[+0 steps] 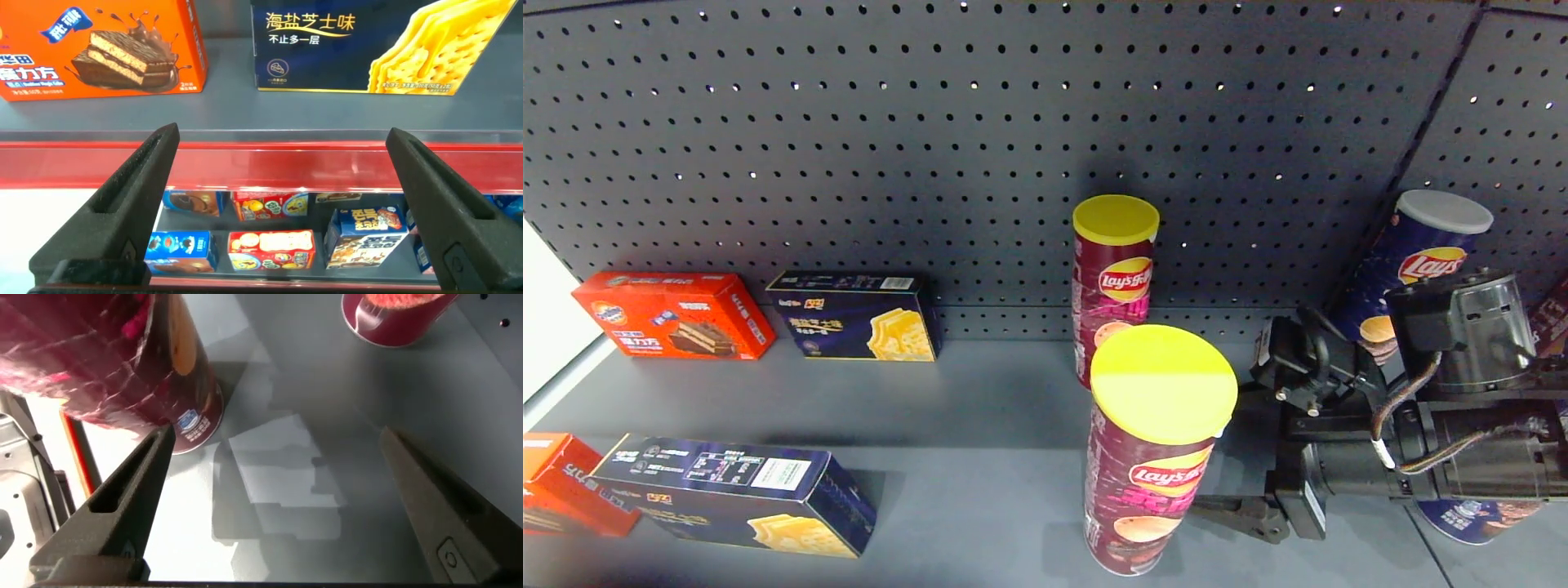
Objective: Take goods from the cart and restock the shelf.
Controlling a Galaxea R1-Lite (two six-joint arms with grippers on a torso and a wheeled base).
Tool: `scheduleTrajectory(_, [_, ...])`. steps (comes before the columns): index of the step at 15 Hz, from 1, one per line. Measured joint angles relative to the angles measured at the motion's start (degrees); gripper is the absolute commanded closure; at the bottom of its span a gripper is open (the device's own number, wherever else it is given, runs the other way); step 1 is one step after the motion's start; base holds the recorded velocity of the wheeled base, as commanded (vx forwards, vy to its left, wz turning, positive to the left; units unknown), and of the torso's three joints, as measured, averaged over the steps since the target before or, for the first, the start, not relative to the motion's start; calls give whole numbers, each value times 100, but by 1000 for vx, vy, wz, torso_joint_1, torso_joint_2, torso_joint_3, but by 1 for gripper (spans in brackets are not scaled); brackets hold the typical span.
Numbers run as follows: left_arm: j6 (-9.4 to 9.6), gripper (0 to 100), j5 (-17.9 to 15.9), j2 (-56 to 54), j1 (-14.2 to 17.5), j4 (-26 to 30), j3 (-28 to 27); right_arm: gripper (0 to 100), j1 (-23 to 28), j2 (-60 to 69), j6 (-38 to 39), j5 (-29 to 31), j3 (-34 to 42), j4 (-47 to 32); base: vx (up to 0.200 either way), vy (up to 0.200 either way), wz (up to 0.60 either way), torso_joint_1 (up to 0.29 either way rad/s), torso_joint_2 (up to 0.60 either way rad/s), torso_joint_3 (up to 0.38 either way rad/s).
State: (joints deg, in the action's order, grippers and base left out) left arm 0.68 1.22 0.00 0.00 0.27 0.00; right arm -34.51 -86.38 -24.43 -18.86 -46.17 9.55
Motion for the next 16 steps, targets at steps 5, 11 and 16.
scheduleTrajectory(5, [0, 0, -2, 0, -2, 0, 0, 0, 4, -61, -6, -2, -11, 2, 0, 0, 0, 0, 0, 0])
scheduleTrajectory(11, [0, 0, 0, 0, 0, 0, 0, 0, 11, 105, -6, -18, 257, 9, 0, 0, 0, 0, 0, 0])
scheduleTrajectory(16, [2, 0, -2, 0, 0, 0, 0, 0, -33, 44, -6, -11, 118, 11, 0, 0, 0, 0, 0, 0])
